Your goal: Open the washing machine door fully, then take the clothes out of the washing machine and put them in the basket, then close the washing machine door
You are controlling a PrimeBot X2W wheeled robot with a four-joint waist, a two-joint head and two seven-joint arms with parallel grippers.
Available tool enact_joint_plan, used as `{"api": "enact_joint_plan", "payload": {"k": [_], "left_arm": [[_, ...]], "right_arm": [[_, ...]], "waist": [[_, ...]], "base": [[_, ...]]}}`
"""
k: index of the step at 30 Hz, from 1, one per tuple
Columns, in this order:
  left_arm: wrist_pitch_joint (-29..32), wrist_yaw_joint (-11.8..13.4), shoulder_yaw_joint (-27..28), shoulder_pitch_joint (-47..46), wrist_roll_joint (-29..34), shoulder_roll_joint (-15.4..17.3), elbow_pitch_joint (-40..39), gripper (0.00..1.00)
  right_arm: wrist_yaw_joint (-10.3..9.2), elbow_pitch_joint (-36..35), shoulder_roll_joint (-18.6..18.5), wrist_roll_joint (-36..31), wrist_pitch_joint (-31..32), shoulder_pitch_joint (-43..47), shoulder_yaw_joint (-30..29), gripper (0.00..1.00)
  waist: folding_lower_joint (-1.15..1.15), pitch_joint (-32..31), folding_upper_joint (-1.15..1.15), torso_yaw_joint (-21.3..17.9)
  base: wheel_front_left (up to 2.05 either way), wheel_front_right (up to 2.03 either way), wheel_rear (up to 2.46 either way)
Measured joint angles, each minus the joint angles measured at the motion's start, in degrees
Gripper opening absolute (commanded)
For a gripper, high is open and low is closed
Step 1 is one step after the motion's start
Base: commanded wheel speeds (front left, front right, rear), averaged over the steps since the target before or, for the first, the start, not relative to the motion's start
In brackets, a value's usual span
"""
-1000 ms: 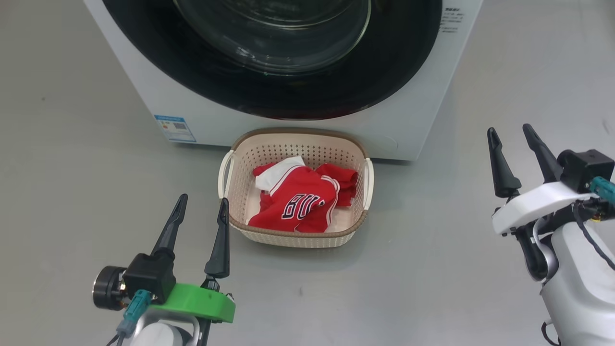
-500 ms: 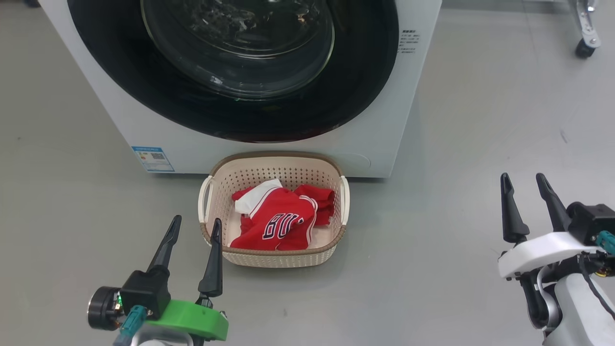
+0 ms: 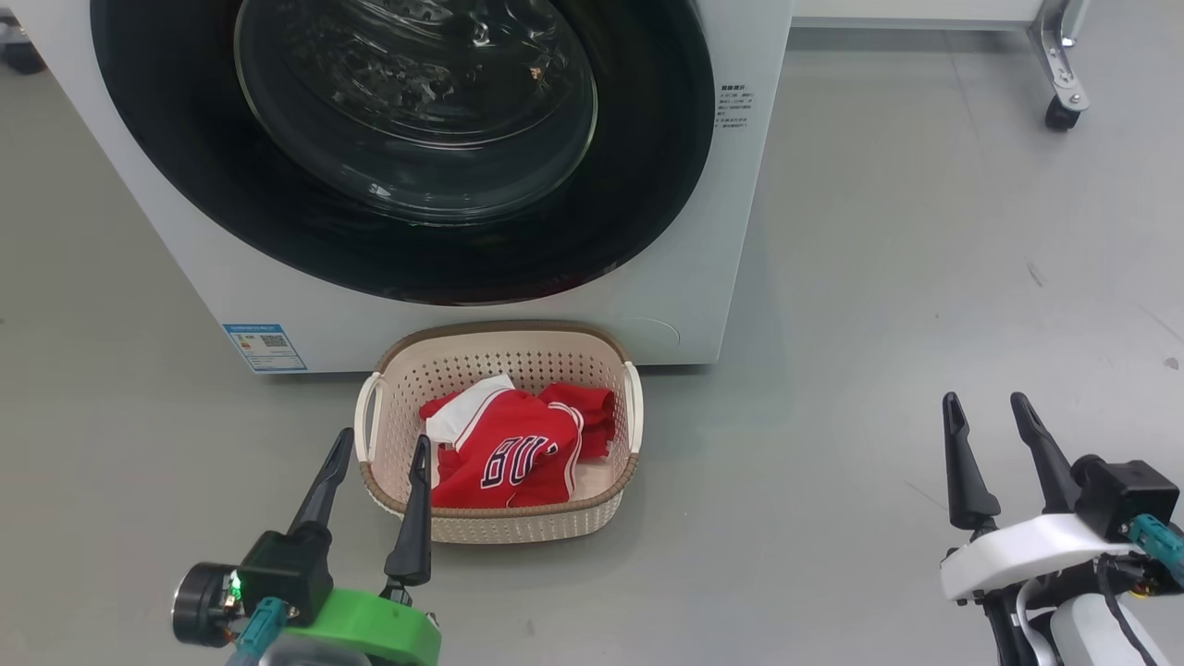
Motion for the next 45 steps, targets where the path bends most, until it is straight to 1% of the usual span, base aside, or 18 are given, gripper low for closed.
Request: {"api": "enact_joint_plan", "payload": {"k": [5, 14, 16, 22, 25, 35, 37, 45], "left_arm": [[0.0, 0.0, -0.3, 0.2, 0.0, 0.0, 0.0, 1.00], [0.4, 0.0, -0.2, 0.8, 0.0, 0.1, -0.1, 1.00], [0.4, 0.0, -0.2, 0.9, 0.0, 0.1, -0.1, 1.00], [0.5, 0.0, -0.2, 1.0, 0.0, 0.1, -0.3, 1.00], [0.5, 0.0, -0.2, 1.0, 0.0, 0.1, -0.3, 1.00], [0.9, 0.0, -0.2, 1.0, 0.0, 0.1, -0.7, 1.00], [0.9, 0.0, -0.2, 1.0, 0.0, 0.1, -0.7, 1.00], [0.9, 0.0, -0.3, 1.0, 0.0, 0.1, -0.9, 1.00]], "right_arm": [[-0.92, -2.6, 0.4, 0.0, 0.0, 2.1, -0.1, 1.00], [-1.52, -5.4, 0.5, -0.5, 0.0, 5.4, -0.1, 1.00], [-1.92, -5.9, 0.4, -0.6, 0.0, 5.8, -0.2, 1.00], [-2.03, -7.2, 0.3, -1.0, 0.0, 7.0, -0.1, 1.00], [-2.42, -7.9, 0.3, -1.0, 0.0, 7.6, -0.2, 1.00], [-2.53, -9.8, 0.3, -1.0, 0.0, 8.8, -0.3, 1.00], [-2.93, -10.1, 0.2, -1.0, 0.0, 9.1, -0.3, 1.00], [-3.03, -11.2, 0.2, -1.0, 0.6, 9.7, -0.3, 1.00]], "waist": [[0.00, -0.3, 0.00, -0.3], [0.00, -0.7, 0.00, -0.6], [0.00, -0.8, 0.00, -0.6], [0.00, -0.7, 0.00, -0.4], [0.00, -0.7, 0.00, -0.3], [0.00, -0.6, 0.00, -0.2], [0.00, -0.6, 0.00, -0.2], [0.00, -0.4, 0.00, 0.0]], "base": [[0.00, 0.00, 0.00], [0.00, 0.00, 0.00], [0.00, 0.00, 0.00], [0.00, 0.00, 0.00], [0.00, 0.00, 0.00], [0.00, 0.00, 0.00], [0.00, 0.00, 0.00], [0.00, 0.00, 0.00]]}}
